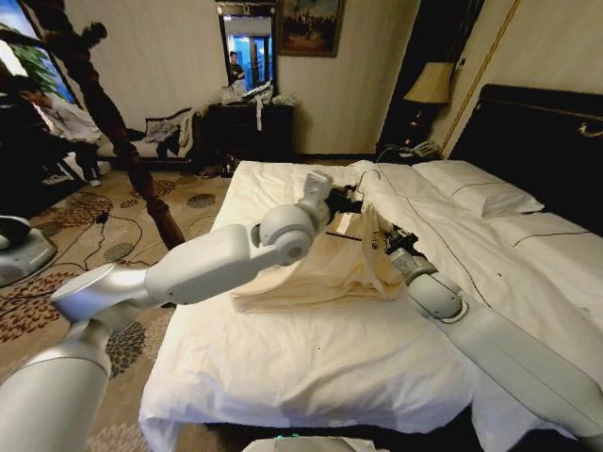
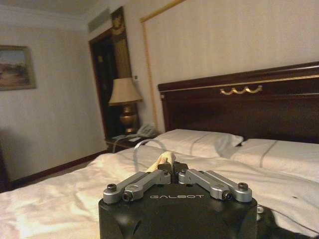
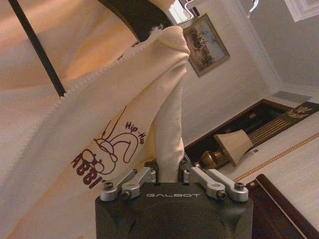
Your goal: Pick up the clothes from the bed and hang them on the clothes hanger.
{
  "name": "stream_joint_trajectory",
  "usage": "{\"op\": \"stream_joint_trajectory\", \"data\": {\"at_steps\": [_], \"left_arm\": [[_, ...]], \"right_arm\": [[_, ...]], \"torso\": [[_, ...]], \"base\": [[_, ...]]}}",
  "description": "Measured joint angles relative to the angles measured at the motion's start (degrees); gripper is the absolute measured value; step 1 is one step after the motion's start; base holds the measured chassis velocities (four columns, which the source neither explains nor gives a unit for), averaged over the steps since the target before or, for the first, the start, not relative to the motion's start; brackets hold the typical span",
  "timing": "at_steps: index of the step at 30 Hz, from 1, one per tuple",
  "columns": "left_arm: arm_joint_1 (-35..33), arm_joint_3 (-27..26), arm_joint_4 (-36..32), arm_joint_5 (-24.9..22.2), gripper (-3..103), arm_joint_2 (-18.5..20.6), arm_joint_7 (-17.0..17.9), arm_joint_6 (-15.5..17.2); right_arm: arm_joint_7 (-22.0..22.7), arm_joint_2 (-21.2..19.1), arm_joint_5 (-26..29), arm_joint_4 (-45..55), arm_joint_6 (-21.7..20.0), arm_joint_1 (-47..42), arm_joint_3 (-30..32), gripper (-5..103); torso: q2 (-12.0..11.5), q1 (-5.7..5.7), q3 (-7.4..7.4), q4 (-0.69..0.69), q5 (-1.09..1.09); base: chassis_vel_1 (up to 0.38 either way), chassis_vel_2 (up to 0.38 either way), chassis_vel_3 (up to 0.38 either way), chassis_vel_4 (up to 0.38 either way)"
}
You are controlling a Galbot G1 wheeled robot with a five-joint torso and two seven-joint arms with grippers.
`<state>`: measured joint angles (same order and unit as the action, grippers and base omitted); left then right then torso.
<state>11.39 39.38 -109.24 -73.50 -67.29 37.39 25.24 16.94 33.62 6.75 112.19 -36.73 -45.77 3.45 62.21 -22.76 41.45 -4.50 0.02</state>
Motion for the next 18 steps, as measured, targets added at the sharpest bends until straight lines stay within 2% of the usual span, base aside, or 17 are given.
{"op": "stream_joint_trajectory", "data": {"at_steps": [6, 8, 14, 18], "left_arm": [[1.81, 1.15, 3.18, 0.95, 1, -1.69, -1.01, 0.01], [2.55, 1.68, 5.17, 1.53, 1, -3.11, -2.03, 0.0], [2.73, 3.54, 7.04, 2.98, 1, -6.5, -3.37, -0.38], [2.81, 4.32, 7.02, 3.12, 1, -7.15, -3.84, -0.67]], "right_arm": [[-0.66, -0.26, -1.51, 1.14, 0.46, -0.56, -0.27, 18], [-0.68, -0.26, -1.55, 2.29, 0.37, -0.82, -0.45, 18], [-0.65, -0.51, -0.9, 2.84, 0.21, -0.75, -0.14, 18], [-0.5, -0.91, -0.12, 3.5, 0.36, -1.53, 1.0, 18]], "torso": [[0.0, -0.01, 0.0, 0.07, -0.02], [0.0, 0.0, 0.0, 0.03, -0.01], [0.0, 0.0, 0.0, 0.04, -0.01], [0.0, 0.0, 0.0, 0.01, 0.0]], "base": [[0.0, 0.0, 0.0, 0.0], [0.0, 0.0, 0.0, 0.0], [0.0, 0.0, 0.0, 0.0], [0.0, 0.0, 0.0, 0.0]]}}
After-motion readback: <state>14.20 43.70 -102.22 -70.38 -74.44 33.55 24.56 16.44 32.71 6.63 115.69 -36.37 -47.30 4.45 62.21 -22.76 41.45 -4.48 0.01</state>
